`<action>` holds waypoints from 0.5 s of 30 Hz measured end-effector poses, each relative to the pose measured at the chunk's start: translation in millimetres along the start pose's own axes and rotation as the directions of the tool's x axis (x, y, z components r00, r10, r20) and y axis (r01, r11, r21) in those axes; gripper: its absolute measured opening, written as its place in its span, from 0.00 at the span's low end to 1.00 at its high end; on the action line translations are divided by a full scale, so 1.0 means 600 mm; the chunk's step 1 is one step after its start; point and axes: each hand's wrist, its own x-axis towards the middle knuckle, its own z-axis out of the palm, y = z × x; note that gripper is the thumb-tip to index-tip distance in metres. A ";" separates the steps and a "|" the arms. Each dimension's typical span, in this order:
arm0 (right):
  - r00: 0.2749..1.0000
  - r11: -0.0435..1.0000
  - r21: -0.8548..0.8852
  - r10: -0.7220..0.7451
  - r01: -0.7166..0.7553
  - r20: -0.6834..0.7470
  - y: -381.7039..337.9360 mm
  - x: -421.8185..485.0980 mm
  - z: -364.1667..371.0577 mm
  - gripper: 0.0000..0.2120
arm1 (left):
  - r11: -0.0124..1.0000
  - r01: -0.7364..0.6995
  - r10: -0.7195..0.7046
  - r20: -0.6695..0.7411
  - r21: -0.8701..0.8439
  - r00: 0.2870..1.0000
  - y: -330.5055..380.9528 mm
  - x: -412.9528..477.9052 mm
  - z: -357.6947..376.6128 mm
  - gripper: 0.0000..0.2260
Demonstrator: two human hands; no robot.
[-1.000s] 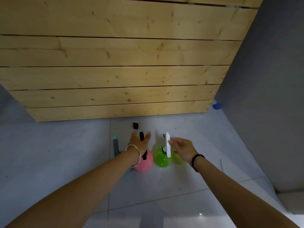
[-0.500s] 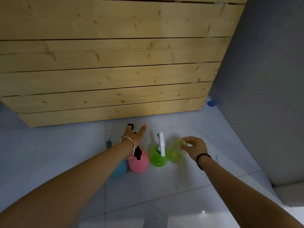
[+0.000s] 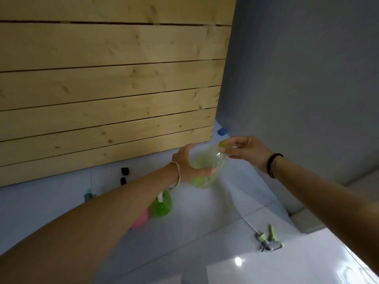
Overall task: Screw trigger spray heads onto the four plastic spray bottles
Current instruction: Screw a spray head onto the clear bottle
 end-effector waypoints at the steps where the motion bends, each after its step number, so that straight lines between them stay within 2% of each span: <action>1: 1.000 0.999 0.044 0.010 -0.009 -0.009 0.007 -0.010 -0.011 0.07 | 1.000 -0.029 0.029 0.066 -0.002 0.997 0.009 0.001 0.023 0.52; 4: 0.998 0.987 0.150 0.054 -0.051 -0.015 0.048 -0.035 -0.040 0.09 | 0.993 -0.112 0.117 0.122 -0.048 0.986 0.026 0.000 0.094 0.43; 7: 0.990 0.973 0.187 0.138 -0.137 0.005 0.114 -0.059 -0.061 0.13 | 0.994 -0.105 0.108 0.128 -0.029 0.986 0.020 -0.005 0.149 0.36; 9: 0.965 0.941 0.236 0.260 -0.242 -0.044 0.186 -0.077 -0.080 0.21 | 0.997 -0.081 0.079 0.149 0.008 0.986 0.004 -0.008 0.186 0.34; 11: 0.886 0.861 0.324 0.448 -0.393 -0.117 0.266 -0.101 -0.092 0.27 | 0.998 -0.049 0.042 0.176 0.038 0.983 -0.019 -0.012 0.217 0.35; 15: 0.631 0.667 0.383 0.739 -0.639 -0.235 0.403 -0.145 -0.088 0.40 | 0.996 -0.005 -0.016 0.223 0.092 0.975 -0.053 -0.015 0.259 0.37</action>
